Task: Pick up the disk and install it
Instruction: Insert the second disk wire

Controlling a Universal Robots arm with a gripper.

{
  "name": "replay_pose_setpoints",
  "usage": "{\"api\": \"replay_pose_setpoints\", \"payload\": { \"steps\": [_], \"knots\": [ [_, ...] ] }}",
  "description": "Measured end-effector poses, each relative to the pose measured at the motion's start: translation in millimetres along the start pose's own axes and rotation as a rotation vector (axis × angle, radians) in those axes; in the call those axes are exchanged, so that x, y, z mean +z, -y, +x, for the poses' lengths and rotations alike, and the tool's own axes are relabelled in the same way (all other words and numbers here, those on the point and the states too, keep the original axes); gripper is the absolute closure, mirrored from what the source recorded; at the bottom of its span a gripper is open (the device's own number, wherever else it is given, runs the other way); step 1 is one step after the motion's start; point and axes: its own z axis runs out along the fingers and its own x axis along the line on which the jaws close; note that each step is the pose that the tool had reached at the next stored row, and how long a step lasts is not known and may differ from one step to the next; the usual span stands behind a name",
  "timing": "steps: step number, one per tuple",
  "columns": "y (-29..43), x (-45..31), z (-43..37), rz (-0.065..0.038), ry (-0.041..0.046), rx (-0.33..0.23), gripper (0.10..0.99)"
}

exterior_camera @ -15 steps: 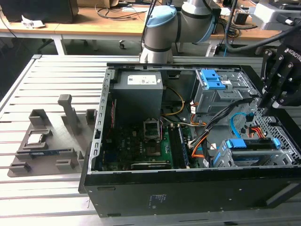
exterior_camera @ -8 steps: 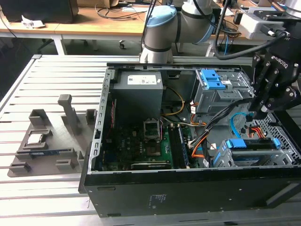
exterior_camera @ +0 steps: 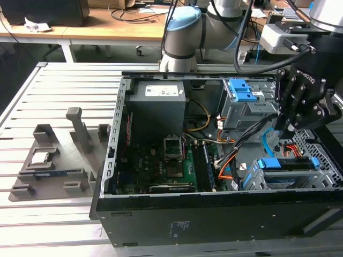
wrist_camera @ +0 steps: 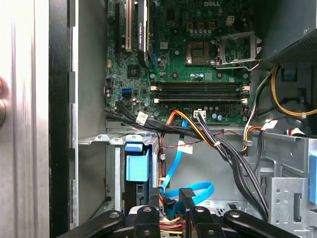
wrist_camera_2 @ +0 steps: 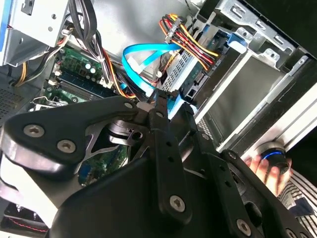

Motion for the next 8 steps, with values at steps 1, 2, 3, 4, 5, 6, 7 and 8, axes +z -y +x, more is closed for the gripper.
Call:
{"api": "replay_pose_setpoints", "payload": {
  "steps": [1,2,3,4,5,6,7,8],
  "knots": [
    [0.0,0.1,0.0,0.0,0.0,0.0,0.784],
    [0.0,0.0,0.0,0.0,-0.0001,0.0,0.8],
    [0.0,0.1,0.0,0.0,-0.0001,0.0,0.867],
    [0.0,0.1,0.0,0.0,-0.0002,0.0,0.867],
    [-0.1,0.1,0.0,0.0,-0.0003,0.0,0.925],
    [0.0,0.1,0.0,0.0,-0.0004,0.0,0.925],
    [0.0,0.1,0.0,0.0,-0.0005,0.0,0.925],
    [0.0,0.1,0.0,0.0,-0.0006,0.0,0.925]
  ]
}}
